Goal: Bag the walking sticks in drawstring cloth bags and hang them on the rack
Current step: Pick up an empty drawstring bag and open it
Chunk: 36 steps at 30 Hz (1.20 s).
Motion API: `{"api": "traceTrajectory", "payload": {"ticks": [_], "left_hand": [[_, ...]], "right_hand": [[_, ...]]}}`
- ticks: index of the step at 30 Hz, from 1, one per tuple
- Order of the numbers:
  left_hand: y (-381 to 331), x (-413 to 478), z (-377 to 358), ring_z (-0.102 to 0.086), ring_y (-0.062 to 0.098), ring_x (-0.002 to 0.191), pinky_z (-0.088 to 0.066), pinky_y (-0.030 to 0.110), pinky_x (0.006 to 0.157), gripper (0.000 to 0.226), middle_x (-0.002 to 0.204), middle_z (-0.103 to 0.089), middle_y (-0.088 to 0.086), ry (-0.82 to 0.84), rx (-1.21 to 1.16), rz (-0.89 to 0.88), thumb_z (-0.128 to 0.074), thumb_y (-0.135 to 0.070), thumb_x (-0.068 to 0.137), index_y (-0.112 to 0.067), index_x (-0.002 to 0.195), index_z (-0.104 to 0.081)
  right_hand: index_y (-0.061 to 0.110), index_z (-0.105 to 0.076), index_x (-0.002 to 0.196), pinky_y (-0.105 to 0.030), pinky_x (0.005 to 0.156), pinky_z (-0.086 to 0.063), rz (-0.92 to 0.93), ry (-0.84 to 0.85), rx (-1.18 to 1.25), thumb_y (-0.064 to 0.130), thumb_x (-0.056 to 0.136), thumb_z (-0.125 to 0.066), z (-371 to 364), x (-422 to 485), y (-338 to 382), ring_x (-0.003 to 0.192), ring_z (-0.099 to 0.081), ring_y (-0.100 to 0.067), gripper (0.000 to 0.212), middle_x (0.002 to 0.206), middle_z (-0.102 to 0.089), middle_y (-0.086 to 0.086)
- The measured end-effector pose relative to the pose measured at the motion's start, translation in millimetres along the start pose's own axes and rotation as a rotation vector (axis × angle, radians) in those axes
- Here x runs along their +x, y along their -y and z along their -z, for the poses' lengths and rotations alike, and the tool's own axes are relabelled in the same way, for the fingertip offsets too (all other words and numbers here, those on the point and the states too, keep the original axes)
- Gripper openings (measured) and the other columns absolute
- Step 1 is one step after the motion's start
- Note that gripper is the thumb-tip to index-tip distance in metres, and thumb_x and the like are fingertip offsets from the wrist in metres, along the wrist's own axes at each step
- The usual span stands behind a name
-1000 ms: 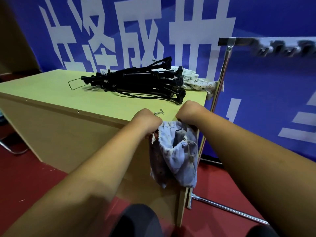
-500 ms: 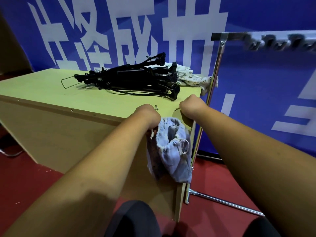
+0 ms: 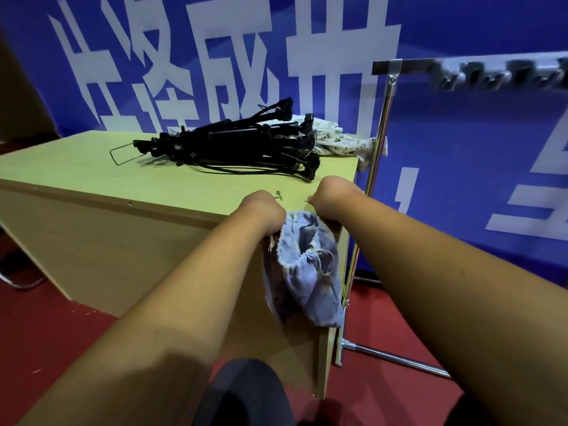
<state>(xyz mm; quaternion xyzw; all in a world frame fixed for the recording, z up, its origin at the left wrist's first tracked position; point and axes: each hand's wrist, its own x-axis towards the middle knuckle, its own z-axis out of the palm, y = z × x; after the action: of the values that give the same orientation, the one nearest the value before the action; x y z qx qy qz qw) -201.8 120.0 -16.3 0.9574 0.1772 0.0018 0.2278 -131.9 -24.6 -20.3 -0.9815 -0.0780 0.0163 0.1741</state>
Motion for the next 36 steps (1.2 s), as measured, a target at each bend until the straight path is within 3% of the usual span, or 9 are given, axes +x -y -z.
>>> {"api": "traceTrajectory", "payload": {"ticks": [7, 9, 12, 15, 18, 22, 26, 31, 36], "left_hand": [[5, -12, -9, -0.056, 0.031, 0.081, -0.042, 0.034, 0.072, 0.028, 0.097, -0.062, 0.012, -0.076, -0.168, -0.010, -0.058, -0.028, 0.108, -0.003, 0.096, -0.059], [5, -19, -9, -0.060, 0.039, 0.091, -0.044, 0.036, 0.075, 0.030, 0.106, -0.068, 0.020, -0.082, -0.225, 0.005, -0.061, -0.030, 0.106, 0.000, 0.105, -0.064], [7, -31, -14, -0.068, 0.044, 0.092, -0.045, 0.037, 0.071, 0.032, 0.095, -0.068, 0.032, -0.053, -0.389, -0.009, -0.068, -0.029, 0.100, 0.002, 0.102, -0.071], [4, -49, -20, -0.063, 0.022, 0.079, -0.042, 0.026, 0.067, 0.019, 0.085, -0.072, 0.005, -0.005, -0.537, -0.064, -0.074, -0.027, 0.097, -0.008, 0.092, -0.075], [-8, -67, -27, -0.069, 0.021, 0.086, -0.050, 0.027, 0.074, 0.014, 0.093, -0.078, 0.004, -0.022, -0.597, -0.135, -0.076, -0.026, 0.096, -0.012, 0.093, -0.078], [-31, -95, -37, -0.061, 0.020, 0.056, -0.045, 0.020, 0.047, 0.012, 0.077, -0.071, 0.007, 0.031, -0.541, -0.209, -0.076, -0.022, 0.098, -0.012, 0.090, -0.076], [-53, -114, -57, -0.057, 0.011, 0.034, -0.043, 0.017, 0.036, 0.010, 0.078, -0.067, 0.011, 0.141, -0.531, -0.232, -0.072, -0.018, 0.101, -0.009, 0.098, -0.072], [-62, -107, -107, -0.063, 0.014, 0.042, -0.057, 0.028, 0.050, 0.019, 0.079, -0.071, 0.010, 0.223, -0.448, -0.265, -0.070, -0.022, 0.103, -0.017, 0.085, -0.068], [-63, -95, -157, -0.064, 0.015, 0.040, -0.047, 0.018, 0.038, 0.018, 0.075, -0.066, 0.009, 0.323, -0.440, -0.219, -0.066, -0.021, 0.106, -0.016, 0.089, -0.066]], "right_hand": [[0.007, -0.060, 0.106, -0.045, 0.069, -0.062, 0.129, -0.181, 0.681, 0.031, 0.113, -0.050, 16, -49, 10, 0.083, -0.073, -0.024, 0.027, 0.101, -0.072, -0.011], [0.005, -0.059, 0.102, -0.045, 0.068, -0.067, 0.150, -0.062, 0.807, 0.025, 0.113, -0.049, 15, -71, 15, 0.079, -0.078, -0.026, 0.025, 0.103, -0.074, -0.018], [0.002, -0.062, 0.093, -0.049, 0.081, -0.065, 0.154, 0.016, 0.538, 0.026, 0.109, -0.054, 3, -88, 11, 0.090, -0.076, -0.040, 0.030, 0.095, -0.074, -0.022], [0.006, -0.057, 0.087, -0.036, 0.065, -0.051, 0.195, 0.044, 0.274, 0.023, 0.109, -0.055, 2, -110, -5, 0.074, -0.063, -0.031, 0.028, 0.078, -0.062, -0.013], [0.004, -0.060, 0.103, -0.036, 0.066, -0.045, 0.242, 0.129, -0.067, 0.017, 0.109, -0.053, 5, -133, -30, 0.082, -0.063, -0.031, 0.016, 0.088, -0.060, -0.012], [0.011, -0.066, 0.105, -0.033, 0.070, -0.042, 0.304, 0.191, -0.345, 0.023, 0.108, -0.057, 8, -152, -67, 0.090, -0.063, -0.032, 0.016, 0.104, -0.070, -0.013], [0.031, -0.056, 0.098, -0.034, 0.064, -0.044, 0.223, 0.134, -0.255, 0.042, 0.106, -0.059, 7, -162, -110, 0.094, -0.064, -0.027, 0.014, 0.101, -0.065, -0.001], [0.054, -0.064, 0.104, -0.033, 0.058, -0.045, 0.201, 0.169, -0.323, 0.026, 0.098, -0.068, -18, -159, -146, 0.086, -0.062, -0.017, 0.029, 0.091, -0.059, 0.013], [0.048, -0.072, 0.118, -0.032, 0.064, -0.043, 0.171, 0.209, -0.314, 0.033, 0.104, -0.061, -45, -153, -173, 0.094, -0.063, -0.024, 0.023, 0.105, -0.066, 0.006]]}}
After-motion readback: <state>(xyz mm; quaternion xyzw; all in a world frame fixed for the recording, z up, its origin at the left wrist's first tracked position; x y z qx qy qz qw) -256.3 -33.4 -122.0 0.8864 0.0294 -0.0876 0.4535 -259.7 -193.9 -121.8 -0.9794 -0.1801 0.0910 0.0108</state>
